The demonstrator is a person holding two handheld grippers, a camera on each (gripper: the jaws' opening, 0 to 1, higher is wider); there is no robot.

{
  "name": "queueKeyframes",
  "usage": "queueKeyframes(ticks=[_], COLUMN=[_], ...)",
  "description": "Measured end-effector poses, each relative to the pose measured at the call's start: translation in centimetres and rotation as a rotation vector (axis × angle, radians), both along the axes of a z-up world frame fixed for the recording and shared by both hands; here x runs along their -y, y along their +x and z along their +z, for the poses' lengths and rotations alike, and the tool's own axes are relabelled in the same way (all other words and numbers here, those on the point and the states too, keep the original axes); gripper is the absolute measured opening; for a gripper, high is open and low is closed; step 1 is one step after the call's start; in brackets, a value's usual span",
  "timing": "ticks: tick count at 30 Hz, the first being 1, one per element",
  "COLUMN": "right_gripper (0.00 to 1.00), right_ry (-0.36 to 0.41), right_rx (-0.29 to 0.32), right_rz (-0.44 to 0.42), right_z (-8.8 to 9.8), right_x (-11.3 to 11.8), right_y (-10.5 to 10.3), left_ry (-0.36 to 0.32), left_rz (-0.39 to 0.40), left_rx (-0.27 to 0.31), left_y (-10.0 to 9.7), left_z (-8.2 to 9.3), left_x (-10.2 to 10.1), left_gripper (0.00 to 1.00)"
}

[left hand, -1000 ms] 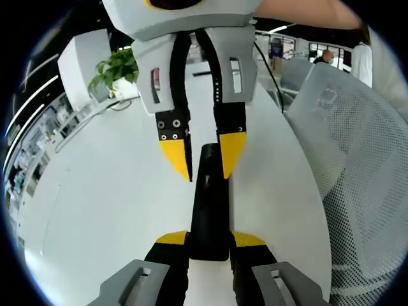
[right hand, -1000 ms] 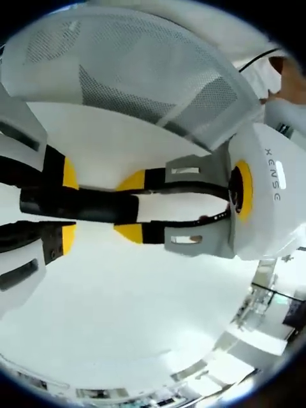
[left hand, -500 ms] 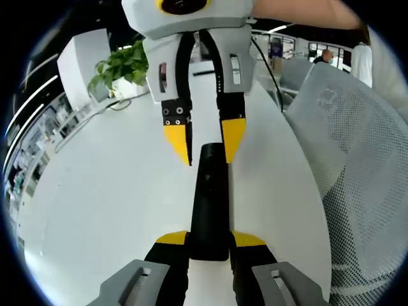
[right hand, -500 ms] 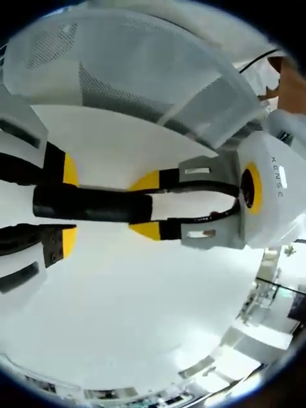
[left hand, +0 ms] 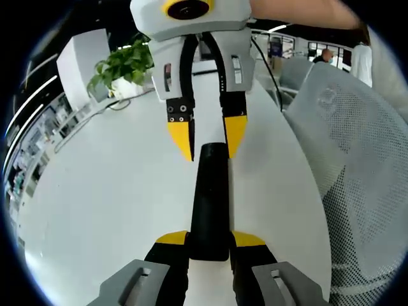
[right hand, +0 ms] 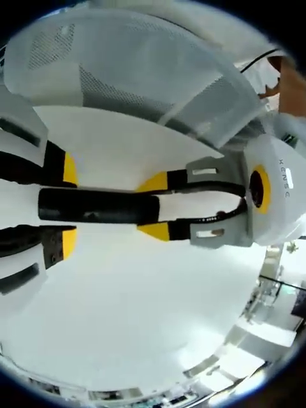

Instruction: Press the specified remote control buttons in sequence, fully releasing each button before pressing the next.

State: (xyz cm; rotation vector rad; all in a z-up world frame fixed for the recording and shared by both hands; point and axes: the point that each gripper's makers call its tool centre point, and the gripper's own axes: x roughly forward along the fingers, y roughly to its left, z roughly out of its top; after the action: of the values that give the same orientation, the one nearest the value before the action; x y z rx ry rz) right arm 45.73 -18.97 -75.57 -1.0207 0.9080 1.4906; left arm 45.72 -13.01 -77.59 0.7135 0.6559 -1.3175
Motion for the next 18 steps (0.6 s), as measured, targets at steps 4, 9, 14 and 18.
queueKeyframes(ticks=[4, 9, 14, 18], right_gripper=[0.2, 0.21, 0.21, 0.21], right_ry=[-0.002, -0.008, -0.014, -0.024], right_rx=[-0.001, -0.005, -0.008, -0.009], right_rz=[-0.005, -0.014, -0.021, -0.027], right_z=[-0.1, -0.2, -0.5, -0.8], right_x=[0.2, 0.6, 1.1, 1.6], right_y=[0.0, -0.2, -0.3, -0.2], left_ry=[0.0, 0.001, 0.002, 0.001], left_rz=[0.0, 0.001, 0.0, 0.001], left_rx=[0.0, 0.001, 0.001, 0.001], left_y=[0.0, 0.0, 0.0, 0.0], left_z=[0.0, -0.1, 0.0, 0.0], left_x=[0.0, 0.0, -0.1, 0.0], left_gripper=[0.24, 0.24, 0.24, 0.24])
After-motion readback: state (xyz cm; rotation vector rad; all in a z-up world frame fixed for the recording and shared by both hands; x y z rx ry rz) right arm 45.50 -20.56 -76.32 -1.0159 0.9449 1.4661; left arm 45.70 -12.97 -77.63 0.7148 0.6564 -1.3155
